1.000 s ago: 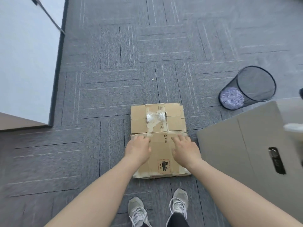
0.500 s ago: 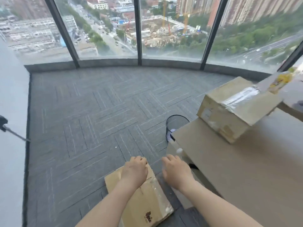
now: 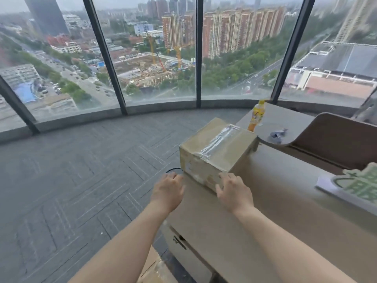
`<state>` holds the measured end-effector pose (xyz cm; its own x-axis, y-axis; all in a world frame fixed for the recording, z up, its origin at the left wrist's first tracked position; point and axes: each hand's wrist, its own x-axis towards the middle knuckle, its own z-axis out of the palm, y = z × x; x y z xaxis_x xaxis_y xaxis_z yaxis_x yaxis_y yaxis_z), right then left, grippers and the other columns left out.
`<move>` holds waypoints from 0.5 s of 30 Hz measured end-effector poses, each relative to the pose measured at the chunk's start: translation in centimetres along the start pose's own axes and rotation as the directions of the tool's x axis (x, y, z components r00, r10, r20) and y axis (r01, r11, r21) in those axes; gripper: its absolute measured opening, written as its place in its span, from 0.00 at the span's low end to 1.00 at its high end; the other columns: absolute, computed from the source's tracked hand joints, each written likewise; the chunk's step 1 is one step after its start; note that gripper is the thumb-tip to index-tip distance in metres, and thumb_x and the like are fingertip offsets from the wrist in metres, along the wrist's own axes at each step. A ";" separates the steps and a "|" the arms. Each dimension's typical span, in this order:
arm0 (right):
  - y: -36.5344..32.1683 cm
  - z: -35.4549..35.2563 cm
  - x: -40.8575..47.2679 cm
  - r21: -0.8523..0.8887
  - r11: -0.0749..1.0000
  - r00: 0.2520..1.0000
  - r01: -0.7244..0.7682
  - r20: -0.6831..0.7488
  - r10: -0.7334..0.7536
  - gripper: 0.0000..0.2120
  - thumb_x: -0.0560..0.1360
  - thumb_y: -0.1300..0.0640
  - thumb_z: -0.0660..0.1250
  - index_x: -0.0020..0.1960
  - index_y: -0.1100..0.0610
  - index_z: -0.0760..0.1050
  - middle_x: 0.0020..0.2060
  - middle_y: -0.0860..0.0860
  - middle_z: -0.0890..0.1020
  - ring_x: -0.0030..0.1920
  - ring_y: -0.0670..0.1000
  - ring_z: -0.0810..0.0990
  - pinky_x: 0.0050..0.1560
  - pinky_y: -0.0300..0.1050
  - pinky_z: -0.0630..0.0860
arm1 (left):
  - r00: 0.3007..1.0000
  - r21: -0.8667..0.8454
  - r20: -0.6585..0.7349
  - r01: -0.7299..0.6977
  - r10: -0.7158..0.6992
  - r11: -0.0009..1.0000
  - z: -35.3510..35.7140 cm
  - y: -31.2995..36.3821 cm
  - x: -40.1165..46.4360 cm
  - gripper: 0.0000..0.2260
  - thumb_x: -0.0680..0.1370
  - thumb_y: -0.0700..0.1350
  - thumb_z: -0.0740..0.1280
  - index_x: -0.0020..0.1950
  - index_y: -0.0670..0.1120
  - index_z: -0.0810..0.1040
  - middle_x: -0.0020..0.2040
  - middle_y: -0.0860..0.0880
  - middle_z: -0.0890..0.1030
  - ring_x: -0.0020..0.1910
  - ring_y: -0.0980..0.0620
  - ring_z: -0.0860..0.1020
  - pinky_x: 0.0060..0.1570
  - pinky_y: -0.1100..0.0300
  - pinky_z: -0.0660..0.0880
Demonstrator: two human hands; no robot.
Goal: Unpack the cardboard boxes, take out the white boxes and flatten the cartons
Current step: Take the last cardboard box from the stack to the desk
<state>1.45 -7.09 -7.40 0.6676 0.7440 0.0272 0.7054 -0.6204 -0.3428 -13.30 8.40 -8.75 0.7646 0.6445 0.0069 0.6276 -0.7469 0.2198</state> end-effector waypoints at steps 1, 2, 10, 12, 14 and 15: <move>0.6 -0.5 0.7 0.007 0.999 0.999 -0.039 -0.023 0.039 0.18 0.79 0.49 0.59 0.67 0.52 0.70 0.61 0.51 0.76 0.60 0.55 0.72 0.49 0.48 0.73 | 1.000 -0.013 -0.004 -0.018 0.018 1.000 -0.2 0.6 1.1 0.19 0.82 0.53 0.58 0.72 0.47 0.69 0.69 0.48 0.72 0.68 0.47 0.67 0.67 0.53 0.67; 1.1 -0.8 1.4 0.012 0.997 0.996 -0.076 -0.038 0.076 0.18 0.79 0.49 0.59 0.67 0.53 0.70 0.61 0.52 0.76 0.60 0.55 0.72 0.49 0.49 0.73 | 0.999 -0.018 -0.008 -0.037 0.037 0.999 -0.3 1.1 2.4 0.20 0.82 0.54 0.58 0.72 0.47 0.68 0.70 0.47 0.71 0.69 0.47 0.66 0.68 0.53 0.66; 3.5 0.2 7.1 0.050 0.927 0.925 -0.372 0.099 0.366 0.33 0.79 0.39 0.56 0.78 0.56 0.55 0.72 0.55 0.67 0.70 0.57 0.66 0.63 0.53 0.69 | 0.994 0.036 0.015 -0.109 0.108 0.993 -0.3 1.7 13.7 0.26 0.81 0.60 0.56 0.75 0.48 0.65 0.77 0.44 0.63 0.76 0.44 0.58 0.74 0.49 0.58; 3.7 1.1 8.6 0.114 0.877 0.879 -0.466 0.173 0.445 0.37 0.79 0.36 0.55 0.79 0.56 0.51 0.75 0.54 0.64 0.73 0.56 0.64 0.66 0.53 0.66 | 0.995 0.041 0.022 -0.098 0.097 0.994 0.1 1.4 16.4 0.29 0.80 0.63 0.56 0.77 0.48 0.61 0.78 0.43 0.60 0.77 0.43 0.55 0.74 0.49 0.56; 4.0 1.9 10.3 0.185 0.820 0.836 -0.541 0.227 0.500 0.40 0.77 0.34 0.55 0.80 0.56 0.51 0.76 0.54 0.64 0.74 0.55 0.64 0.68 0.53 0.65 | 0.997 0.020 0.044 -0.063 0.062 0.998 0.5 1.0 19.3 0.34 0.79 0.66 0.56 0.79 0.48 0.56 0.80 0.43 0.55 0.78 0.42 0.53 0.75 0.47 0.54; 4.2 2.4 11.1 0.215 0.793 0.818 -0.570 0.245 0.521 0.40 0.77 0.33 0.55 0.79 0.56 0.53 0.75 0.54 0.65 0.73 0.56 0.65 0.68 0.53 0.66 | 0.997 0.002 0.070 -0.032 0.032 0.999 0.8 0.7 20.7 0.37 0.78 0.67 0.57 0.80 0.47 0.54 0.80 0.43 0.54 0.78 0.42 0.54 0.75 0.46 0.55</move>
<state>11.23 -0.84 -10.80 0.8548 0.3462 -0.3865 0.1282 -0.8627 -0.4892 3.10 21.07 -9.20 0.7928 0.6070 -0.0545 0.6028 -0.7677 0.2174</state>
